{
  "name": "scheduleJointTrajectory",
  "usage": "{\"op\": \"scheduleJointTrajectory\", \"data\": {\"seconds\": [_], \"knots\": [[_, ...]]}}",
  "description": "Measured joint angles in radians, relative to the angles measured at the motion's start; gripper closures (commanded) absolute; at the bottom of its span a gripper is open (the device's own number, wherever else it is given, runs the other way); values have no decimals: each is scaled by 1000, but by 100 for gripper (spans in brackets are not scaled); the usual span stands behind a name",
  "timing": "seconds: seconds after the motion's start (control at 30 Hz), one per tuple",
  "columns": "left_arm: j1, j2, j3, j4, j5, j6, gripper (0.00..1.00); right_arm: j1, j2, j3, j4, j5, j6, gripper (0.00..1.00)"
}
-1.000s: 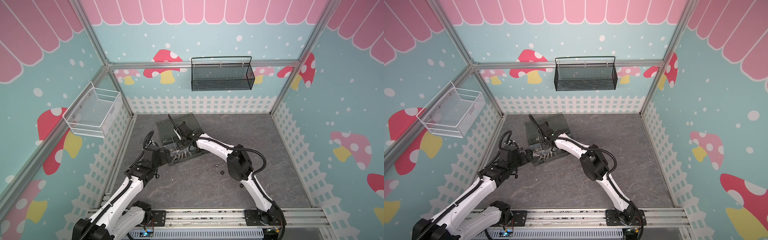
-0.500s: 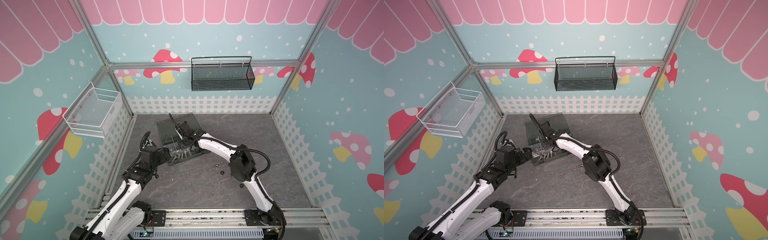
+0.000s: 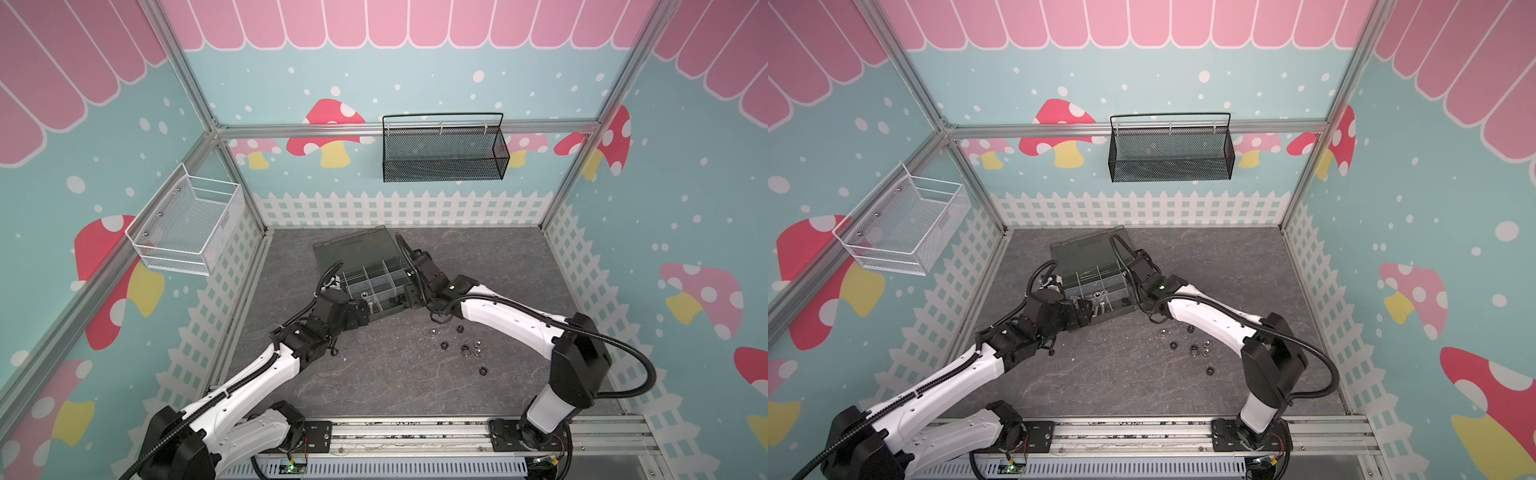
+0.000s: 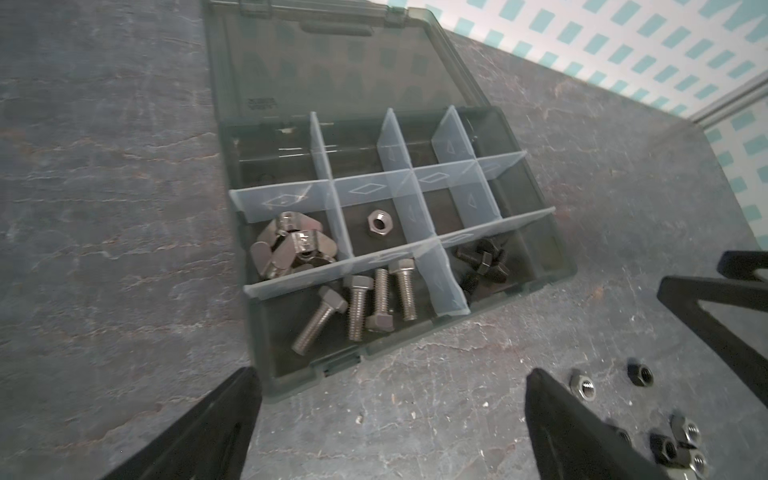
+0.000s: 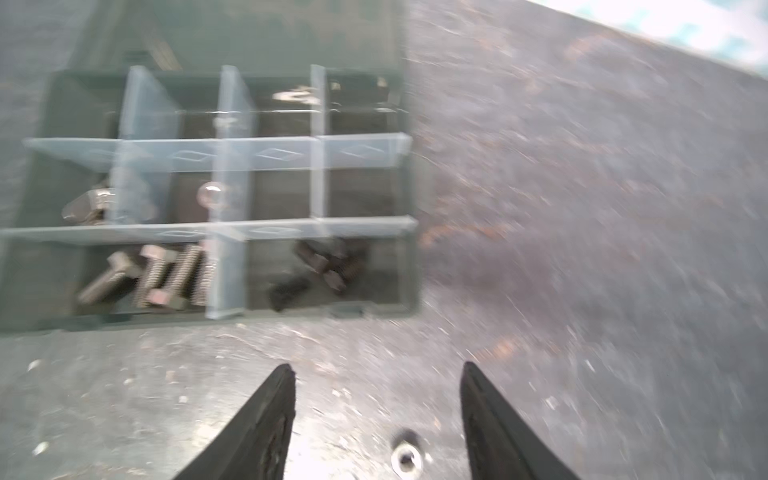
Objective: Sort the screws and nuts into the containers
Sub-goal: 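Open the right gripper to drop the hex nut into a compartment, then lower the left gripper onto a silver hex nut in the pile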
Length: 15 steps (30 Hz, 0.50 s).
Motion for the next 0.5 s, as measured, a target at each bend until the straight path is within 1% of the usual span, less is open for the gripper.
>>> {"op": "scheduleJointTrajectory", "data": {"seconds": [0.03,0.07,0.1,0.13,0.2,0.3,0.4,0.5], "knots": [[-31,38,26,4,-6,8,0,-19,-49,-57,0,8,19,24],[-55,68,46,6,-10,17,0,-37,-91,-103,1,14,36,17],[-84,107,71,8,-13,26,0,-60,-142,-156,2,14,52,6],[-113,144,96,10,-14,34,1,-84,-187,-200,0,13,68,2],[-169,232,154,10,-10,52,3,-143,-286,-290,-5,3,102,2],[-231,357,240,5,4,69,7,-212,-401,-378,-16,-6,137,2],[-284,494,354,-20,23,87,12,-251,-478,-425,-40,-8,165,2],[-332,629,476,-58,32,106,18,-270,-519,-432,-73,4,187,2]]}}
